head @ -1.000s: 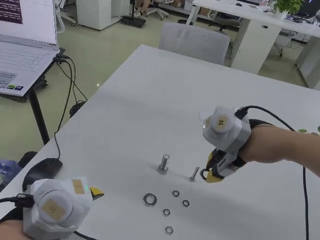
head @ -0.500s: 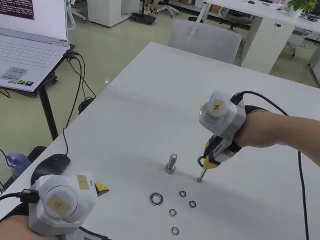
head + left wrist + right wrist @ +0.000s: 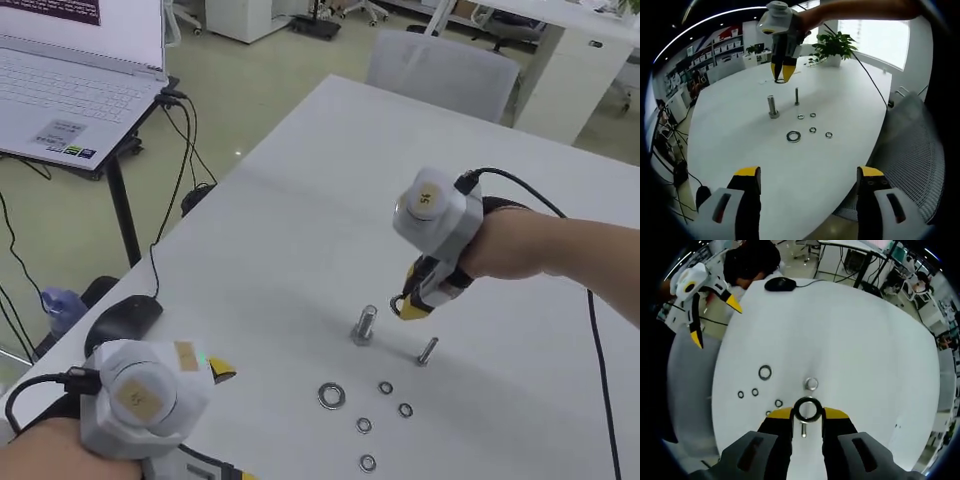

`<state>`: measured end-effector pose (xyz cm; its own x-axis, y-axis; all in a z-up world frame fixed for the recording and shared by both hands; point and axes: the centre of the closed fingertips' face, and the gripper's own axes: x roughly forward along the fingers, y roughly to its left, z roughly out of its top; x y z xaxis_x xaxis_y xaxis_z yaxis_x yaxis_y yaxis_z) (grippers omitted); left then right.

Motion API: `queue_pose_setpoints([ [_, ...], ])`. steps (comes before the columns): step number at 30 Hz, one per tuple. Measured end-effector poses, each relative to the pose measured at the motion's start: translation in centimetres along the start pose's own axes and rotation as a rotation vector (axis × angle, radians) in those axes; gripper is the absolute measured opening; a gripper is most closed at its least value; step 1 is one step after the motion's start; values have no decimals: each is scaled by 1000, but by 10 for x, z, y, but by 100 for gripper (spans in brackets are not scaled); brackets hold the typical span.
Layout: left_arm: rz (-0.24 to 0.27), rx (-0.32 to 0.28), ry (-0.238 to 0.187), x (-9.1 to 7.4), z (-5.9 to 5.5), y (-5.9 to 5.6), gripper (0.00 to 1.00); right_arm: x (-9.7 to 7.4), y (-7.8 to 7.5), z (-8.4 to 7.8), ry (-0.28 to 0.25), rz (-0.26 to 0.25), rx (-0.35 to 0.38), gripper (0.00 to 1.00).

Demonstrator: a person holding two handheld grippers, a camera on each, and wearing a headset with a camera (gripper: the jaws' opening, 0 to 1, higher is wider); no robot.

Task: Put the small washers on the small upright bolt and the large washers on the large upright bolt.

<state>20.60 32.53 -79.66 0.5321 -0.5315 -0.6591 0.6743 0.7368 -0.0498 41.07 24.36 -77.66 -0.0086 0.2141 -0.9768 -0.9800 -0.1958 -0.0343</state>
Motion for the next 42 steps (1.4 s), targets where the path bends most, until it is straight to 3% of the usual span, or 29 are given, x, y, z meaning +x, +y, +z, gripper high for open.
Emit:
queue_pose_setpoints([
  [8, -5, -6, 4, 5, 0, 0, 80, 10, 1, 10, 8, 10, -12, 21],
  [12, -9, -30, -43, 4, 8, 1, 86, 15, 2, 18, 4, 16, -20, 21],
  [26, -15, -32, -12, 9, 2, 0, 94, 33, 3, 27, 29, 41, -50, 21],
  [42, -9, -39, -3, 8, -1, 4, 92, 53, -9, 22, 52, 54, -65, 21],
])
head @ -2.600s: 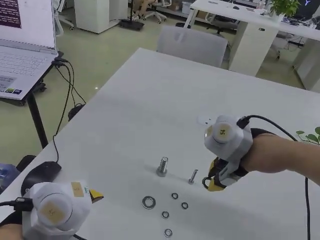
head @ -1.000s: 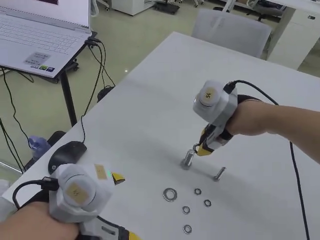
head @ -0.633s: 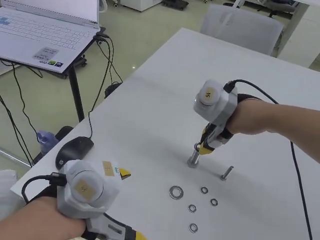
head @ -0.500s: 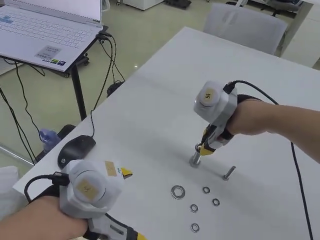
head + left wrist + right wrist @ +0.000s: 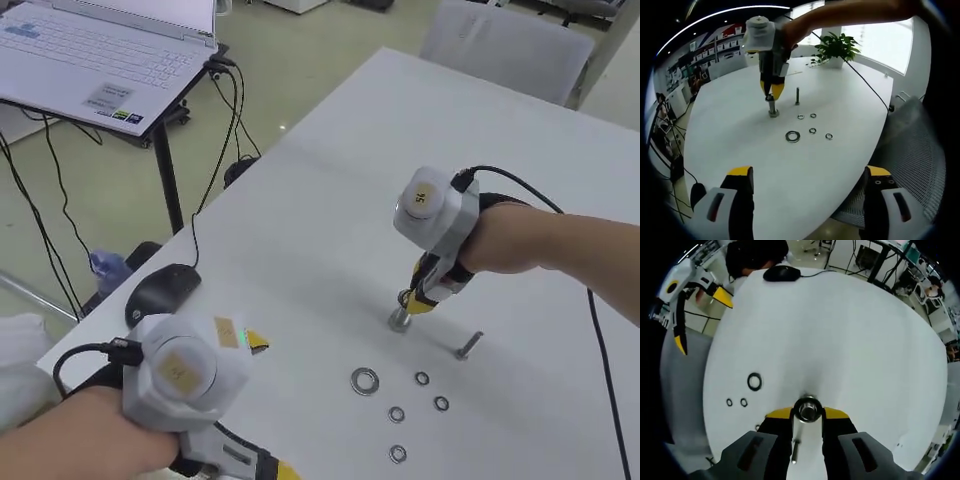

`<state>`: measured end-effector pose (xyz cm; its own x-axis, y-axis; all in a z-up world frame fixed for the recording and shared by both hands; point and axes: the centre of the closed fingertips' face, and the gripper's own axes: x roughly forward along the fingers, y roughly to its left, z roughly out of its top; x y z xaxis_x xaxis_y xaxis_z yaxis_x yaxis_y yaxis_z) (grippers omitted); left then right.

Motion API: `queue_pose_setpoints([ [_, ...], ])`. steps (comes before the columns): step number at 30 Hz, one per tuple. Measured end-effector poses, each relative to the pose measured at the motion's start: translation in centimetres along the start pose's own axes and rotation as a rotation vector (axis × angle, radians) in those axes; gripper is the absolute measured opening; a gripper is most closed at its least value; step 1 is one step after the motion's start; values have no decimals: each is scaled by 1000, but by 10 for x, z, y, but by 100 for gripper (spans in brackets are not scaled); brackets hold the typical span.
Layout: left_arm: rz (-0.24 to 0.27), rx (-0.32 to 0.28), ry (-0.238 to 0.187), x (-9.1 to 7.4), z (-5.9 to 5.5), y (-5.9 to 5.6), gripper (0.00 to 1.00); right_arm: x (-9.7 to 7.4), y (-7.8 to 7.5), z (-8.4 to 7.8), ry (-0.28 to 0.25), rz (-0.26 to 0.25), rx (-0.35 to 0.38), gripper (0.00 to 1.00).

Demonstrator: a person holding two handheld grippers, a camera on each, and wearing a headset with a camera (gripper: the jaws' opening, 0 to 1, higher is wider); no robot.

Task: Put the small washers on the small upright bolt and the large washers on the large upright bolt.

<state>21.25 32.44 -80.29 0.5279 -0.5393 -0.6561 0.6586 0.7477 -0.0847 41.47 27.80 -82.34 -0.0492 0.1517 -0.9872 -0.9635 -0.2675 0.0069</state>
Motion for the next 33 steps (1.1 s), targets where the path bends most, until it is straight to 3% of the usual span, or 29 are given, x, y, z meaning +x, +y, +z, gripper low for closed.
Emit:
queue_pose_setpoints([
  [12, 12, -6, 1, -3, 2, 2, 89, 22, -3, -5, 16, 1, -8, 22],
  [23, 14, -19, 10, 0, -3, -5, 87, 40, -3, -10, 20, -7, 6, 22],
  [33, 27, -44, 11, -3, -5, -3, 85, 38, 5, -7, 30, -7, 2, 22],
])
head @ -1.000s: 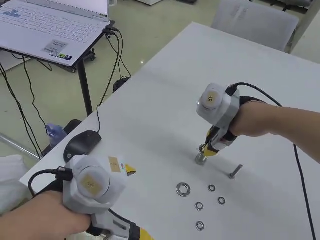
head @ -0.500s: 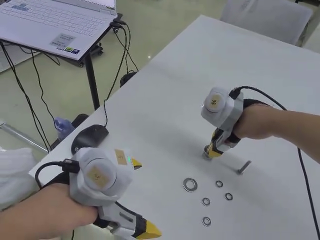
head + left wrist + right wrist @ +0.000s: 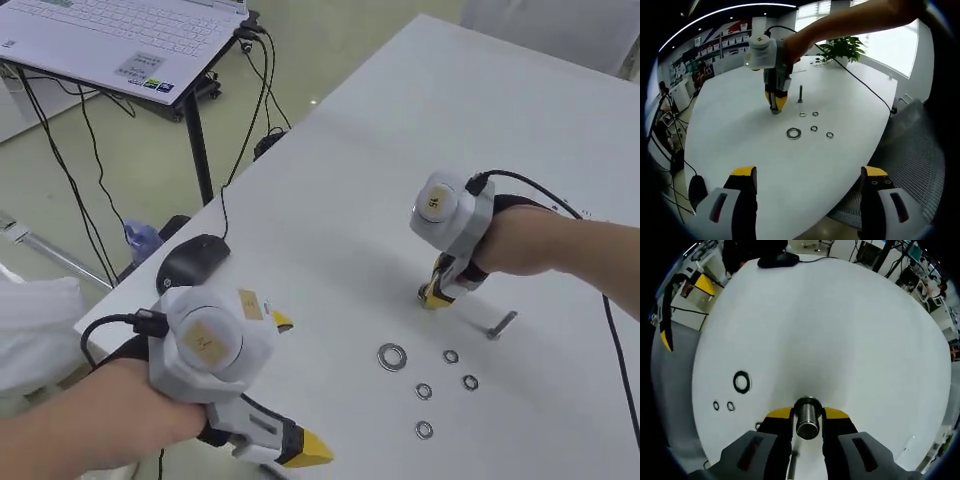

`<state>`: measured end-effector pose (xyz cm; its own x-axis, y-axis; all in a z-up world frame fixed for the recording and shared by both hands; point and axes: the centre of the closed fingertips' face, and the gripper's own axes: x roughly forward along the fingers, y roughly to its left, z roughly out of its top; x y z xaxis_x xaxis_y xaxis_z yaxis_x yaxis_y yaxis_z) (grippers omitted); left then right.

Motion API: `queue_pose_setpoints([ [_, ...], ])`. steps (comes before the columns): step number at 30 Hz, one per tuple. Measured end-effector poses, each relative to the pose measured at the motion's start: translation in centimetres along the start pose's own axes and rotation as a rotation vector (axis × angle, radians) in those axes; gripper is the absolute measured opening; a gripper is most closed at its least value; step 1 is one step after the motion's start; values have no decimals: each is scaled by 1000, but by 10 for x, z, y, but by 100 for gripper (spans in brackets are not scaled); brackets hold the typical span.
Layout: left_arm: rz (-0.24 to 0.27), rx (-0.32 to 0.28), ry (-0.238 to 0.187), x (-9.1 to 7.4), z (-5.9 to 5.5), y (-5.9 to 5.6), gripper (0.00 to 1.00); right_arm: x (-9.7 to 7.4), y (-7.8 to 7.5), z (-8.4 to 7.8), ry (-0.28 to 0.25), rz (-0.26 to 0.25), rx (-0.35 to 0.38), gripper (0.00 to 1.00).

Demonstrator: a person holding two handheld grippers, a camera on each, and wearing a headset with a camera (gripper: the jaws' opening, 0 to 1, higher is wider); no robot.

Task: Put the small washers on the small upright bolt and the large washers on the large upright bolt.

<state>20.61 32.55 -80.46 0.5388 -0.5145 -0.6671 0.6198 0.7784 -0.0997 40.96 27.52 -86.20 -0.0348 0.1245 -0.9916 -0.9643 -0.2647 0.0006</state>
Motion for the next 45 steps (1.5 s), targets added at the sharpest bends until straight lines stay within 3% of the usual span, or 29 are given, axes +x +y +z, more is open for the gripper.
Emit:
queue_pose_setpoints([
  [20, -6, 14, 22, -5, -4, -3, 82, -1, 4, 2, 3, -4, -11, 24],
  [28, 0, 20, 32, -8, -6, -3, 81, -2, 5, 3, -17, 3, 7, 31],
  [45, -1, 37, 26, -9, -1, -4, 82, -28, 2, 9, -73, -25, -16, 34],
])
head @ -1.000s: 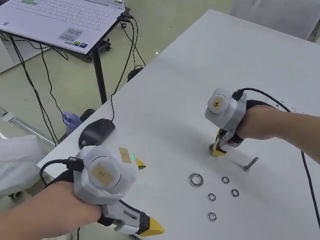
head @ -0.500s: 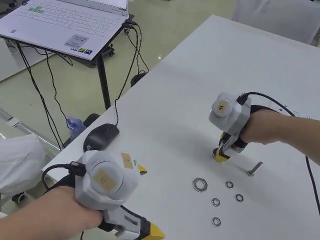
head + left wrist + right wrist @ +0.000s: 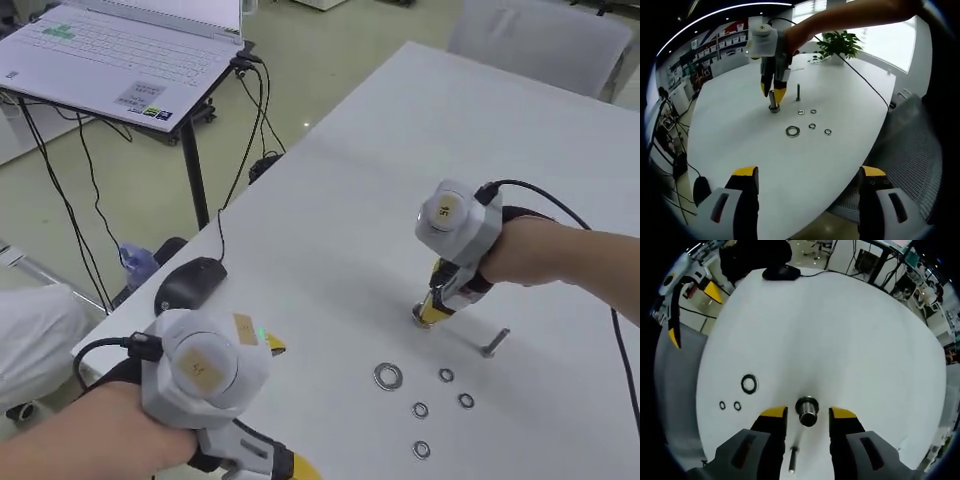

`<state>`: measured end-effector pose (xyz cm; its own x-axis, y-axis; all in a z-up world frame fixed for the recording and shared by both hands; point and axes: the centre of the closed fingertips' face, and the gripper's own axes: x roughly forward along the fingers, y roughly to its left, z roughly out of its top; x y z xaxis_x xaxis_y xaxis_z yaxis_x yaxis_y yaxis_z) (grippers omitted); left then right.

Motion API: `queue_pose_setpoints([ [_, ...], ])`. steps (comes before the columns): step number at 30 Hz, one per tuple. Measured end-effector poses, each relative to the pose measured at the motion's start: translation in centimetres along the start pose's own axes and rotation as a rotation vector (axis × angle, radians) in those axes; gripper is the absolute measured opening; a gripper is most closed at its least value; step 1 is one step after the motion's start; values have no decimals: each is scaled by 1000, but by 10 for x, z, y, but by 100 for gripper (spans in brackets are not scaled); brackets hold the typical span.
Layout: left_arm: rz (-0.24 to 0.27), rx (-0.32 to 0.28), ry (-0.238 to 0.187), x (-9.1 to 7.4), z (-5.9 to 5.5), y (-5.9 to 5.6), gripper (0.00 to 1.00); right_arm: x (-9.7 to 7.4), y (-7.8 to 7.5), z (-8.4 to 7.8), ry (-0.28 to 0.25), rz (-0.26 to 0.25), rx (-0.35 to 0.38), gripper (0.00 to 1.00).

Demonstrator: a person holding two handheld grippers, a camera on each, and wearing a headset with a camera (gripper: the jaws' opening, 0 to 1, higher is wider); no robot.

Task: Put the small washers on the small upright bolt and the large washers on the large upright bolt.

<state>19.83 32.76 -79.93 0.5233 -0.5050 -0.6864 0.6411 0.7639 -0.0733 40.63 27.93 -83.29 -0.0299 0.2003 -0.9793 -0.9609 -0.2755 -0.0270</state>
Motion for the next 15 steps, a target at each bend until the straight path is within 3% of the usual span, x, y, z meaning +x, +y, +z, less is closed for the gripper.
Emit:
queue_pose_setpoints([
  [10, 1, 27, 12, -5, -1, -2, 81, -25, 10, 17, -50, -48, -30, 34],
  [15, -2, 41, 9, -7, 4, -5, 80, -29, 13, 15, -56, -49, -36, 35],
])
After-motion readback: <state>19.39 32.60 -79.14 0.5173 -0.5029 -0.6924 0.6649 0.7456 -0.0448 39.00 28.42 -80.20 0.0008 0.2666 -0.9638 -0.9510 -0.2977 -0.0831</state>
